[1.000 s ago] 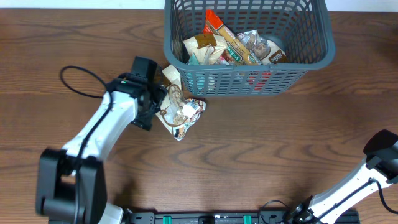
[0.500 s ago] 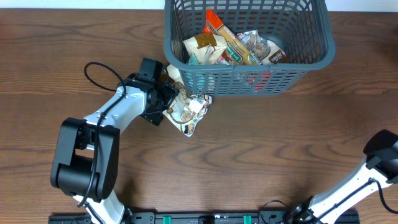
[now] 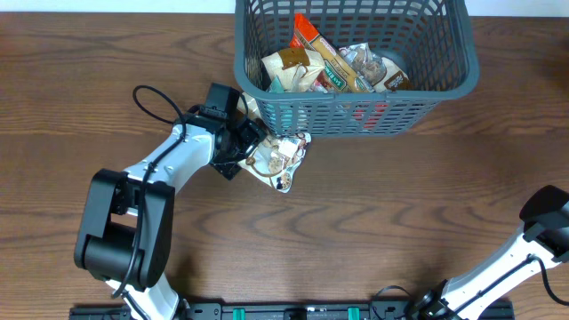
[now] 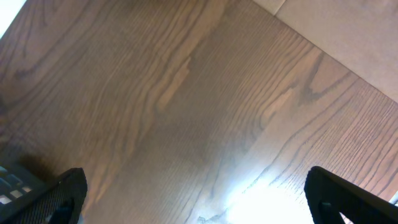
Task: Pack container
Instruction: 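Grasp the top edge of the beige PanTree bag with the left gripper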
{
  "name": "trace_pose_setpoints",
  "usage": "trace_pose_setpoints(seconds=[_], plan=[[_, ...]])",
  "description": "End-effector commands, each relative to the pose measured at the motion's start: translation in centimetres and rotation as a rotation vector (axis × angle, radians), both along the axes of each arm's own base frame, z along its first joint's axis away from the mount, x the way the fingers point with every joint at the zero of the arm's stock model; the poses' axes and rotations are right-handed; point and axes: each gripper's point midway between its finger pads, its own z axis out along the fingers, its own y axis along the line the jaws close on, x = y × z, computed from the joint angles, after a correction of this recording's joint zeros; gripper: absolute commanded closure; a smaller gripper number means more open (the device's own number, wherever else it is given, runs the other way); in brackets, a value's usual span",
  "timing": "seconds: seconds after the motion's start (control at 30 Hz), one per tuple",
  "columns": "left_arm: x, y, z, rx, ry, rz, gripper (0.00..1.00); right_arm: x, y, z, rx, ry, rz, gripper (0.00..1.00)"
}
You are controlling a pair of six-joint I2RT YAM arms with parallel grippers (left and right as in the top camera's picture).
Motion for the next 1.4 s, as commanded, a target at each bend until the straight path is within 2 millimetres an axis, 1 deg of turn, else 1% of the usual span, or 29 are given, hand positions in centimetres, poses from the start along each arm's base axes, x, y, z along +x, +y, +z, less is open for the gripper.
trace_pose_setpoints(seconds=[0.0,0.1,0.17,0.43,0.57,0.8,1.0,1.27,1.3,1.37], plan=[[0.1,-0.7,2.4,-0.027,-0.068,-0.050,0.12,-0.1,-0.1,0.0,-0.001,0.003,0.002,0.01],[0.4,-0.5,3.8,-0.015,-0.115,-0.059,0.12,-0.1,-0.1,0.0,-0.001,0.003,0.002,0.01],[0.5,-0.2,4.1,0.000,-0.130,-0.057,0.12,-0.1,-0.1,0.0,-0.001,0.003,0.002,0.01],[0.5,0.1,3.3,0.054,-0.129,-0.063,0.12,-0.1,-0.1,0.0,-0.001,0.003,0.002,0.01],[0.4,-0.1,3.2,0.064,-0.131,-0.071,0.12,-0.1,-0.1,0.0,-0.001,0.003,0.002,0.01],[0.1,-0.3,1.0,0.078,-0.083,-0.079,0.12,-0.1,-0.1,0.0,-0.001,0.003,0.002,0.01],[0.1,-0.3,-0.2,0.086,-0.062,-0.079,0.12,-0.1,-0.1,0.0,-0.001,0.003,0.002,0.01],[-0.6,0.0,-3.0,0.106,0.009,-0.084,0.12,-0.1,-0.1,0.0,-0.001,0.003,0.002,0.01],[-0.7,-0.1,-3.2,0.105,0.017,-0.085,0.16,-0.1,-0.1,0.0,-0.001,0.003,0.002,0.01],[-0.9,-0.1,-3.6,0.104,0.028,-0.086,0.38,-0.1,-0.1,0.0,-0.001,0.003,0.002,0.01]])
